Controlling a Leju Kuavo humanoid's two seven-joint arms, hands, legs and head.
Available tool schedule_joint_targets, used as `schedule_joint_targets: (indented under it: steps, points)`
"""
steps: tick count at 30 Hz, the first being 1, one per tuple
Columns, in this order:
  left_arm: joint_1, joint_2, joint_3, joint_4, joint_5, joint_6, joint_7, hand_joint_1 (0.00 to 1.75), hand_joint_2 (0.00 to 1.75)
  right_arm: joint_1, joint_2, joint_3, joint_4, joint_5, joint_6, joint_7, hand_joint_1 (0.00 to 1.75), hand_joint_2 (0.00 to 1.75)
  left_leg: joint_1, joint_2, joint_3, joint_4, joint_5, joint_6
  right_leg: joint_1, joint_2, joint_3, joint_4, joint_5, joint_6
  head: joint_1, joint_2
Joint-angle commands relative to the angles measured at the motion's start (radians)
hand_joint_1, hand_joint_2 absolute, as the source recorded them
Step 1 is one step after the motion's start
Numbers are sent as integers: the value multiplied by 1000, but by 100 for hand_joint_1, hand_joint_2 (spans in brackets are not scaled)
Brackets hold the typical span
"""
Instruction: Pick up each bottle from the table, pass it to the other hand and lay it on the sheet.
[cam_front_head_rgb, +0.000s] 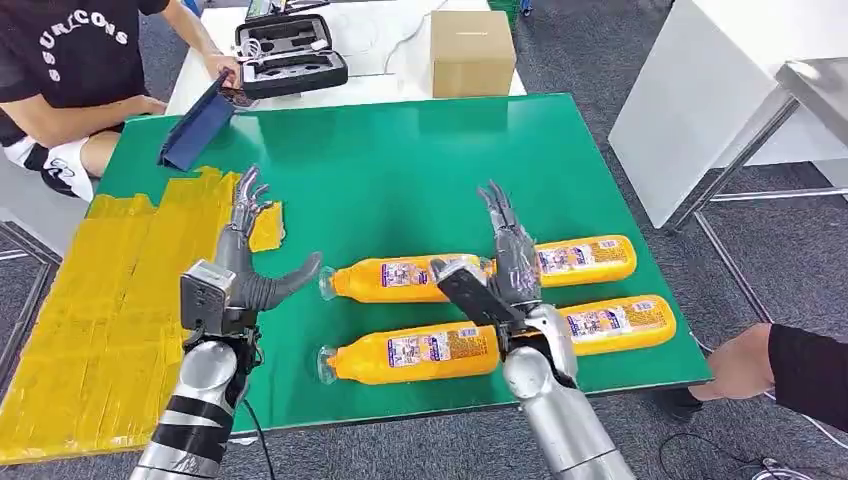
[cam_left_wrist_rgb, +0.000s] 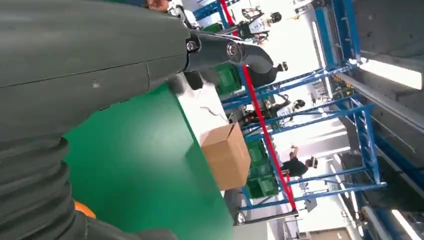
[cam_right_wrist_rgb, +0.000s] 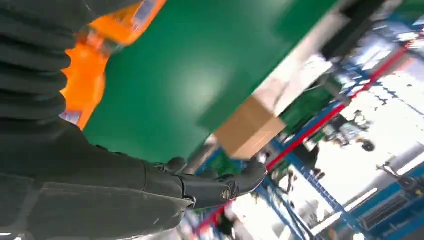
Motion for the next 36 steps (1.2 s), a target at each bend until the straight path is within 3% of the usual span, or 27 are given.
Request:
schedule_joint_targets:
  steps: [1, 8, 18, 26, 36]
  points:
    - [-26, -21, 27, 47, 4, -15, 14, 0, 175, -114, -28, 112, 221, 171, -39, 84, 0, 175, 0, 2, 5, 0, -2, -1, 0, 1, 5, -1, -1, -1, 0, 0]
    - [-29, -22, 28, 52, 4, -17, 14, 0, 175, -120, -26, 119, 234, 181, -30, 81, 0, 175, 0, 1, 6, 0, -3, -1, 1, 0, 6, 0, -2, -2, 0, 0]
    - [-92, -39, 19, 115, 45, -95, 26, 0, 175, -310, 47, 222, 580, 328, 55, 159, 0, 175, 0, 3, 6, 0, -2, -1, 1, 2, 5, 0, -1, -2, 0, 0]
    - [-126, -53, 7, 157, 71, -119, 32, 0, 175, -415, 45, 174, 778, 316, 38, 198, 0, 175, 0, 0, 4, 0, -1, -1, 0, -1, 4, 0, -1, -1, 0, 0]
    - [-176, -61, -25, 223, 83, -140, 32, 0, 175, -491, 50, 165, 907, 293, 191, 168, 0, 175, 0, -1, 4, 1, 0, -1, 0, -3, 4, 1, -1, -1, 0, 0]
